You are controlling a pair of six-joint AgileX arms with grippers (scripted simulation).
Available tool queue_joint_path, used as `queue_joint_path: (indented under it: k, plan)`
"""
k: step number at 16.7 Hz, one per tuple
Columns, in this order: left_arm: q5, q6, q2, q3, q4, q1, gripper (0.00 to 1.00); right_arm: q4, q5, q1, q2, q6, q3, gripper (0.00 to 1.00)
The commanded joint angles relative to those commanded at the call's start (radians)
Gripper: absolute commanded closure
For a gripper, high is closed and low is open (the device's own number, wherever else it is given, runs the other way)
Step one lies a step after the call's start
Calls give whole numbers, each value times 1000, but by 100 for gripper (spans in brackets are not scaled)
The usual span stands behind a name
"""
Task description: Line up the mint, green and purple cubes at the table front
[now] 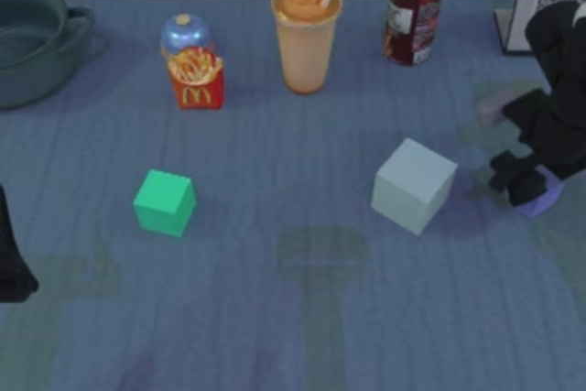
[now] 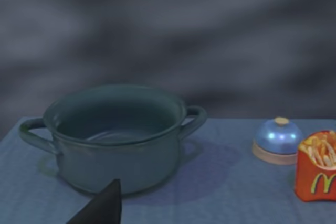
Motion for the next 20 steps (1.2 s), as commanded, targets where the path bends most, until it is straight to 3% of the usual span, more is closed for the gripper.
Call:
queue_joint_path:
  k: [7,14,20]
  plan:
    - [0,0,0,0,0,0,0,-217,-1,7,-88,-2,122,100]
    - [0,0,0,0,0,0,0,-230,-1,11,-98,14,127,100]
    - [0,0,0,0,0,0,0,-228,6,156,-153,290,68,100]
